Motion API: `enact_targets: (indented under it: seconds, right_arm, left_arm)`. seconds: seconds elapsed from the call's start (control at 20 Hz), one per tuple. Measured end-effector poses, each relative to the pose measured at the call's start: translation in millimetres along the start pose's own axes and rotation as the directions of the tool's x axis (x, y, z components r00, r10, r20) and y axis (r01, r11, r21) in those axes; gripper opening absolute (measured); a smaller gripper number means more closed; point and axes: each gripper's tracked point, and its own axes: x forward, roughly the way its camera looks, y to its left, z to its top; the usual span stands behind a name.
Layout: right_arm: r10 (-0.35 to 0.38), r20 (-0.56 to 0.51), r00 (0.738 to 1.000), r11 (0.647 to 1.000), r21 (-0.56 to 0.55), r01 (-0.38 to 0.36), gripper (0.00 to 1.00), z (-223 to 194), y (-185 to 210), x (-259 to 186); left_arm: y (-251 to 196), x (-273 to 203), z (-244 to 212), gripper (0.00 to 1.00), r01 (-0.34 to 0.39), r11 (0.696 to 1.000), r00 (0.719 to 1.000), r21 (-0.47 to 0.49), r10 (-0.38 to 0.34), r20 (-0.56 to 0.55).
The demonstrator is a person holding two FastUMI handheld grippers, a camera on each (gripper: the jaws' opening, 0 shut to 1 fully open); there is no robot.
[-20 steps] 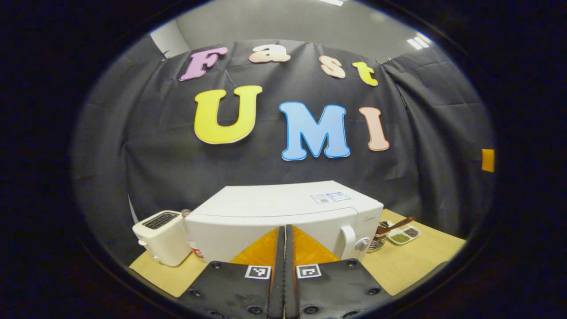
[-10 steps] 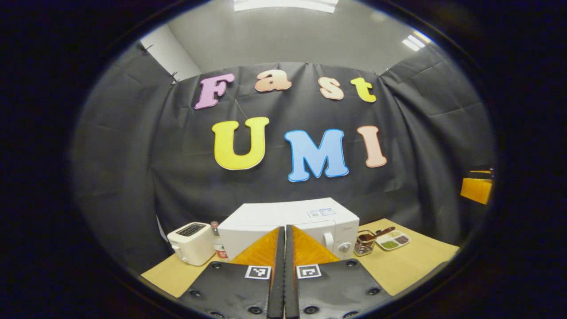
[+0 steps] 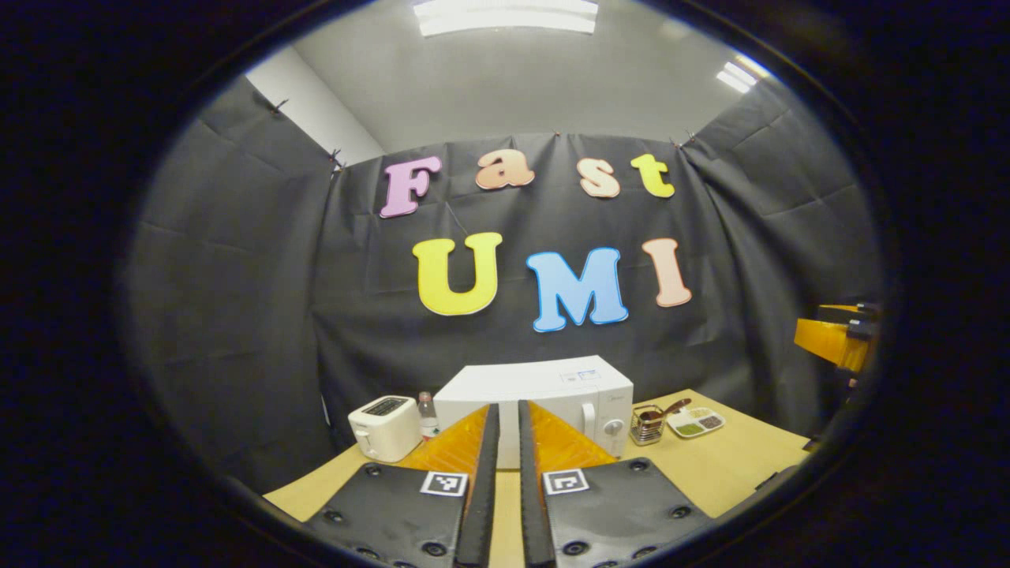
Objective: Open the microwave oven with the left hand, put the food in, and close the microwave oven.
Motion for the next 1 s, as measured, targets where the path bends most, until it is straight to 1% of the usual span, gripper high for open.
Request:
enact_targets:
  seconds: [0.05,0.1,0.15,0.2,0.35,0.55,0.7,0.75,0.8,0.85,0.9,1.0]
  right_arm:
    - [0.005,-0.001,1.000,1.000,0.005,-0.005,0.98,0.4,5.1,-3.6]
    - [0.005,-0.004,1.000,1.000,0.002,-0.005,0.98,-1.5,8.5,-6.1]
    - [0.006,-0.006,1.000,1.000,-0.007,-0.006,0.98,-2.0,13.0,-8.0]
    - [0.009,-0.006,1.000,1.000,-0.013,-0.009,0.98,-1.9,17.1,-10.1]
    - [0.010,-0.003,1.000,1.000,-0.007,-0.010,0.98,0.6,31.8,-14.9]
    - [0.019,-0.004,1.000,0.999,-0.029,-0.019,0.98,2.1,48.6,-16.0]
    - [0.020,-0.009,1.000,1.000,-0.024,-0.020,0.98,2.6,59.3,-14.7]
    - [0.019,-0.007,1.000,0.999,-0.025,-0.019,0.98,3.4,60.8,-14.6]
    - [0.017,-0.007,1.000,1.000,-0.026,-0.017,0.98,3.1,62.3,-13.3]
    - [0.012,-0.010,1.000,1.000,-0.028,-0.012,0.98,2.0,61.9,-12.5]
    - [0.006,-0.013,1.000,1.000,-0.030,-0.006,0.98,1.2,62.6,-12.8]
    - [0.004,-0.014,1.000,1.000,-0.025,-0.004,0.98,1.7,65.2,-13.6]
  left_arm:
    - [4.1,-7.9,-0.3,0.35,-0.002,1.000,1.000,-0.001,0.002,0.000]
    - [7.6,-14.0,0.9,0.34,-0.001,1.000,1.000,-0.007,0.001,-0.002]
    - [10.4,-18.1,2.3,0.47,0.004,1.000,1.000,-0.018,-0.004,0.000]
    - [13.4,-23.3,5.7,0.53,0.005,1.000,1.000,-0.031,-0.005,0.007]
    - [26.6,-28.3,10.4,1.00,0.006,0.998,1.000,-0.063,-0.005,0.024]
    - [47.2,-32.3,13.1,1.00,-0.012,0.999,0.999,-0.049,0.014,0.037]
    - [59.0,-34.3,11.2,0.97,-0.024,0.999,0.999,-0.026,0.025,0.043]
    - [63.0,-34.9,10.5,1.00,-0.029,0.999,0.999,-0.021,0.030,0.043]
    - [68.4,-34.1,9.2,0.98,-0.041,0.999,0.998,-0.013,0.041,0.042]
    - [72.7,-34.7,9.6,0.98,-0.051,0.999,0.998,-0.002,0.051,0.043]
    - [76.2,-34.0,9.7,1.00,-0.058,0.998,0.997,0.006,0.058,0.045]
    - [78.2,-36.0,11.7,1.00,-0.059,0.998,0.997,0.006,0.058,0.054]
